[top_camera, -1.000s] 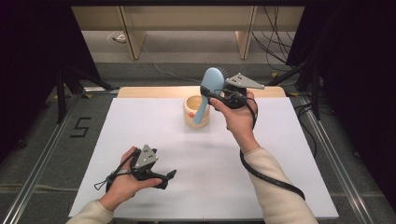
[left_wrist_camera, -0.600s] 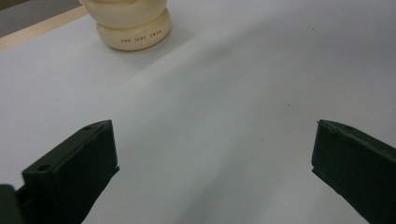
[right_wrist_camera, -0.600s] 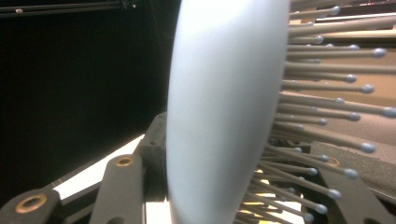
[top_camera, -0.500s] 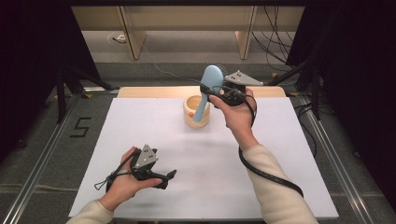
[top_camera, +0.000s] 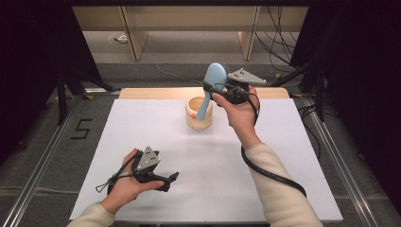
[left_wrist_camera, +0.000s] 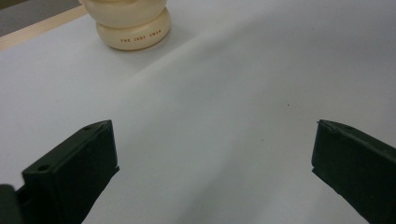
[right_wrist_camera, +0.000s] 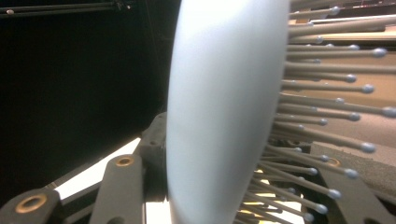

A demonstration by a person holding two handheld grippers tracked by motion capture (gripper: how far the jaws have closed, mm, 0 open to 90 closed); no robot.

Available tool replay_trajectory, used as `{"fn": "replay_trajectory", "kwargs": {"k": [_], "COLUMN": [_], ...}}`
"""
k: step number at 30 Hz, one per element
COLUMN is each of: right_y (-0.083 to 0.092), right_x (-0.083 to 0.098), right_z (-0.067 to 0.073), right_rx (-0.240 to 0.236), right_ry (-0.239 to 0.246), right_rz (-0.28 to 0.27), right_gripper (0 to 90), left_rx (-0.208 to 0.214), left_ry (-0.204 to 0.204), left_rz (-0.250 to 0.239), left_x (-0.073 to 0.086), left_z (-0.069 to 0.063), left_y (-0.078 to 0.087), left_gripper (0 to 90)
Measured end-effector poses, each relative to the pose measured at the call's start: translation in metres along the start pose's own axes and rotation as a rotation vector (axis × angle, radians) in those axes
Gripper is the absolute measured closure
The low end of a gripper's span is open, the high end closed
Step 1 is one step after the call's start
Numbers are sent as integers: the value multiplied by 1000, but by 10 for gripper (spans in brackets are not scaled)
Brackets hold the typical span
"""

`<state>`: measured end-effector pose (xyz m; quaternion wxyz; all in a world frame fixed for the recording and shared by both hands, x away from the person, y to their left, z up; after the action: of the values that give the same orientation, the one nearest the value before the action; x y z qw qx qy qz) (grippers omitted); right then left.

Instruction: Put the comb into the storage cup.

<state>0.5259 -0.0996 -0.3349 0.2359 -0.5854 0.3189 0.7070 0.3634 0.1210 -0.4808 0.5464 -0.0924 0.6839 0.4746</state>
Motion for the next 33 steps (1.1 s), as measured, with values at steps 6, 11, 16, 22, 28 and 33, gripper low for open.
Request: {"fn": "replay_trajectory", "kwargs": {"k": [6,11,16,22,28,33], "right_y": [-1,-3,-5,-7,-8,-9], "right_x": [-2,-3,-3,-4,-6,-6], "right_z": [-2,-3,-4,-4,-7,-9], "right_rx": [5,11,14,16,22,28], "right_ry": [-5,-9,-9,-12,-12,-16], "right_rz": [-1,0,-1,2,0,0], "right_gripper": [510,510,510,510,510,509], "left_rx": [2,3,4,5,5,5], "left_ry": [-2,-1,-1,-1,-1,0], "left_rz": [-1,1,1,2,0,0], "left_x": [0,0,0,0,0,0], "left_z": [0,0,-1,-1,-1,-1], "left_y": [0,0,-1,0,-1,-1], "left_gripper": [0,0,0,0,0,0]}}
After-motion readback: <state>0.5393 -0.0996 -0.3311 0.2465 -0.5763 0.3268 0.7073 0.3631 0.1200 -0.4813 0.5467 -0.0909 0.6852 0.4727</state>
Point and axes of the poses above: each handheld gripper's, and its own axes: y roughly backward along the jaws, x roughly out of its underside, z roughly to its left, the point moved 5 cm from there along -y, roughly forward along the jaws, and after that the axes turned 4 degrees about -x, right-handed, at the moved point
